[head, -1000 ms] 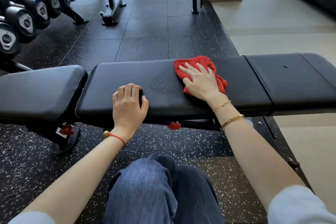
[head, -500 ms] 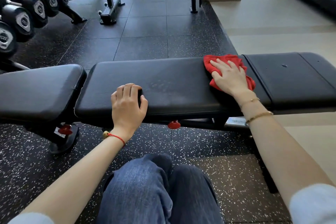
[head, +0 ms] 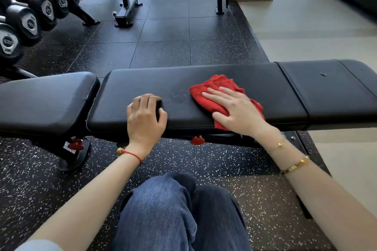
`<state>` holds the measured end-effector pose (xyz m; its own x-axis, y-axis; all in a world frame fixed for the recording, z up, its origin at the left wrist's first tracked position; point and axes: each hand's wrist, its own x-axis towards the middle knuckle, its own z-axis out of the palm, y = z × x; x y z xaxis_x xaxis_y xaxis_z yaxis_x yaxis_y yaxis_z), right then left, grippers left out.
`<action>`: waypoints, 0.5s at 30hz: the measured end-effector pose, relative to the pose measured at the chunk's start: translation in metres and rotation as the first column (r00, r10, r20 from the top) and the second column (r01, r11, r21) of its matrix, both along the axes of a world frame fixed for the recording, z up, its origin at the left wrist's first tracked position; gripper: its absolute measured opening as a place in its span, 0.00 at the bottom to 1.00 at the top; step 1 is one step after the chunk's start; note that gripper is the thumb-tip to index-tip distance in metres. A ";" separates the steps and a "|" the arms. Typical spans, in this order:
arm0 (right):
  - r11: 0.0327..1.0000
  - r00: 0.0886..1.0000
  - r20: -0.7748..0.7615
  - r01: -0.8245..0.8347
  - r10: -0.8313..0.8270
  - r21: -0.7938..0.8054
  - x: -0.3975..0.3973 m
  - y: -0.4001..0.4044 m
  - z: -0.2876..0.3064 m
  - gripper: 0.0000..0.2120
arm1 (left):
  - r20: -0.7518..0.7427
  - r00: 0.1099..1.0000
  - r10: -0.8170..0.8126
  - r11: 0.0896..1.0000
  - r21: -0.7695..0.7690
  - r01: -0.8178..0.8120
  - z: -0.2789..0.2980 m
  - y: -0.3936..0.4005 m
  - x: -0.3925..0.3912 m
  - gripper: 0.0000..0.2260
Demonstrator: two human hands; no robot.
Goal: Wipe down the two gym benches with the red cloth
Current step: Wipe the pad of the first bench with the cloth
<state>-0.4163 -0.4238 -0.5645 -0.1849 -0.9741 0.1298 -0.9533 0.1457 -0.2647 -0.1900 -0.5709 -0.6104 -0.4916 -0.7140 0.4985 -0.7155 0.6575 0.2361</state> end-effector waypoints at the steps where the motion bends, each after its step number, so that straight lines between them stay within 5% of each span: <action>1: 0.999 0.999 -0.001 0.045 -0.045 -0.002 -0.013 0.004 0.000 0.27 | -0.004 1.000 -0.004 1.000 -0.001 0.004 0.000 0.000 0.000 0.14; 7: 0.927 0.929 0.000 0.369 -0.370 0.060 -0.068 -0.033 0.004 0.24 | -0.018 1.000 0.007 1.000 -0.013 -0.007 -0.002 0.001 -0.002 0.14; 15: 0.990 0.991 -0.062 0.126 -0.122 0.068 0.026 -0.092 0.001 0.25 | -0.031 0.999 0.012 1.000 -0.027 -0.013 -0.002 0.000 -0.003 0.13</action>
